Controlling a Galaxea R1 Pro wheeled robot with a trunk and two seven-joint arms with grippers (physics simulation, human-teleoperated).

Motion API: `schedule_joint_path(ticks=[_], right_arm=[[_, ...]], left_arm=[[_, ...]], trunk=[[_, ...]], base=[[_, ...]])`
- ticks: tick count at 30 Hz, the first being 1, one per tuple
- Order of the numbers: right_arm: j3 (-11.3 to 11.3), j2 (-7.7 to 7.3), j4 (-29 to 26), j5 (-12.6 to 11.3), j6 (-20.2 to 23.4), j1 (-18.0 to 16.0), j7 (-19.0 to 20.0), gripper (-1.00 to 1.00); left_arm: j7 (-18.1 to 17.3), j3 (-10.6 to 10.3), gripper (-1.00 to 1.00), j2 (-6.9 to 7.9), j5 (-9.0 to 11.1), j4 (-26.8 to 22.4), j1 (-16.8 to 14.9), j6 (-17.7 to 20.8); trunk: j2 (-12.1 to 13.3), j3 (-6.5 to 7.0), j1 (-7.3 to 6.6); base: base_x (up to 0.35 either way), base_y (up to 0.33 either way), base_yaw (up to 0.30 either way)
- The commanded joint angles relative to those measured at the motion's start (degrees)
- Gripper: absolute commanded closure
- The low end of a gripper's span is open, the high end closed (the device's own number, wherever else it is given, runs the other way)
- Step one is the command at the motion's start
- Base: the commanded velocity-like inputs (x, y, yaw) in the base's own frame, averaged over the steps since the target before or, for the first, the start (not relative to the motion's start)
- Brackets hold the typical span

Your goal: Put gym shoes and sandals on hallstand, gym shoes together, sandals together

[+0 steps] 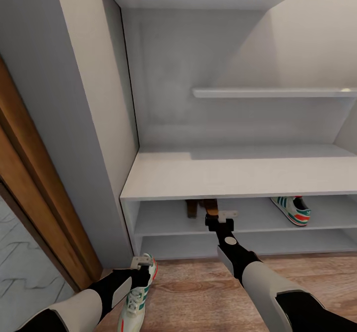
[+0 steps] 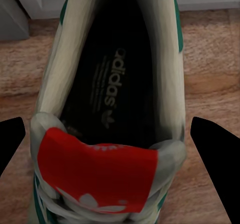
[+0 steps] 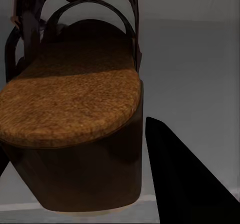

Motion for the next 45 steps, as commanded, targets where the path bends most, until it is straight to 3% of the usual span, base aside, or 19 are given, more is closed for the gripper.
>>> schedule_joint_path(ticks=[1,10,45], right_arm=[[0.1,0.00,0.3,-0.1,0.0,0.0,0.1,1.00],[0.1,-0.08,3.1,0.0,-0.3,0.0,0.1,1.00],[0.2,-0.09,3.3,0.0,-0.3,0.0,0.1,1.00]], left_arm=[[0.0,0.0,1.00,0.00,0.0,0.0,0.0,0.0],[0.0,0.0,1.00,0.00,0.0,0.0,0.0,0.0],[0.0,-0.1,1.00,-0.08,0.0,0.0,0.0,0.0]], trunk=[[0.0,0.00,0.00],[0.0,0.00,0.00],[0.0,0.00,0.00]], base=[[0.000,0.000,0.000],[0.000,0.000,0.000],[0.008,0.010,0.000]])
